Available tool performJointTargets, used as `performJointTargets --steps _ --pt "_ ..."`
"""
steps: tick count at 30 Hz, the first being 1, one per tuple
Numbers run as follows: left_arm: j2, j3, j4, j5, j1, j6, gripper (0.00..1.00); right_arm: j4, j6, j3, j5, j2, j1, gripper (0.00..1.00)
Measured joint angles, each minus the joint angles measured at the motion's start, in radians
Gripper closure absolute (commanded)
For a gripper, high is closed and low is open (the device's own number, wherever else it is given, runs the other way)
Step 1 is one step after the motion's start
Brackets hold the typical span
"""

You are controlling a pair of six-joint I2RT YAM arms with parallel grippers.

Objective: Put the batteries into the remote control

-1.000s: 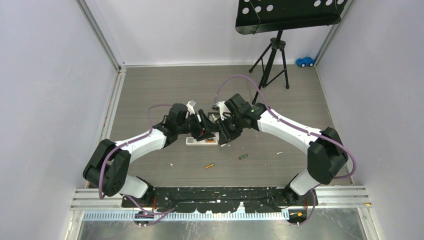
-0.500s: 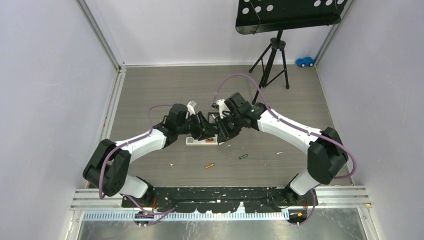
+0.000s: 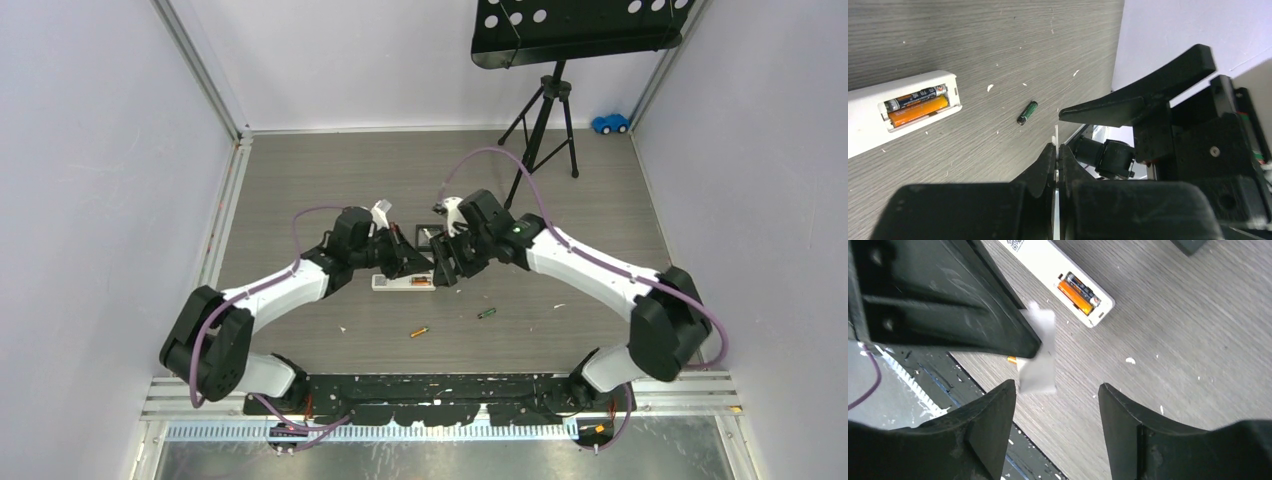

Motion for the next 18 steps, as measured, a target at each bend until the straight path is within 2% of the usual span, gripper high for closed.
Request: performJointTargets --steps 4,10,14,18 --pt "-0.064 0.001 -0.008 -0.042 0.005 0.019 1.00 0.101 0.129 -0.142 0.021 -0.156 -0.030 0.30" --pt "-0.131 0.002 0.048 -0.120 0.006 -0.018 1.00 0.598 0.585 -0.470 0.103 -0.397 -0.039 0.30" --pt "-0.166 0.002 0.088 -0.163 0.006 -0.060 1.00 0.805 0.825 -0.597 0.177 -0.438 -0.027 0.34" --pt "-0.196 -0.014 0.141 -0.193 0.006 -0.114 1.00 0.943 0.990 -0.612 0.225 -0.438 -0.023 0.42"
